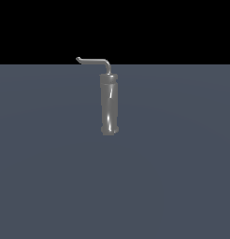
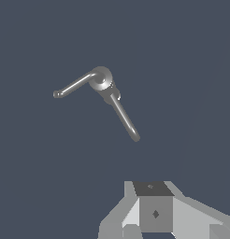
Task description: Turn on the faucet by rotating a designated handle.
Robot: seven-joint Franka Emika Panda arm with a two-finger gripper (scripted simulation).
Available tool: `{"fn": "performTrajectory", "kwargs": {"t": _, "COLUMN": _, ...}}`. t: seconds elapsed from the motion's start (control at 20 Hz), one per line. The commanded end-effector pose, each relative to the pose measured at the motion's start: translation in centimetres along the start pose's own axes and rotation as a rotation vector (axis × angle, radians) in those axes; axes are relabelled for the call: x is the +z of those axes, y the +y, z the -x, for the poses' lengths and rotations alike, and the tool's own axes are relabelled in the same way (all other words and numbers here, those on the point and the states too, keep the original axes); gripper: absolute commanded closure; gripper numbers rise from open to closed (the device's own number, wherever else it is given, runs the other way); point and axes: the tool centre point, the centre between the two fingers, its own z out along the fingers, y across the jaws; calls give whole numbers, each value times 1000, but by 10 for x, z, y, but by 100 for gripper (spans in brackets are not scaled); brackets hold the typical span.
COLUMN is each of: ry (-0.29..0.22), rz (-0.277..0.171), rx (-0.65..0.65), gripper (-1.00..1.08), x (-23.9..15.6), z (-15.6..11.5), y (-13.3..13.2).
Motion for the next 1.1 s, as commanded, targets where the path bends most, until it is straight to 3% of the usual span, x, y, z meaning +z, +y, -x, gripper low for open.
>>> {"fn": "performTrajectory", "kwargs": {"t": 0.0, "ry": -6, "rz": 0, "rx": 64, "gripper": 108, "x": 7, "z": -12, "y": -10}}
{"fn": "performTrajectory", "kwargs": {"t": 1.05, "ry": -19, "rz": 43, "rx": 587, "gripper": 108, "x": 99, "z": -101, "y": -95}}
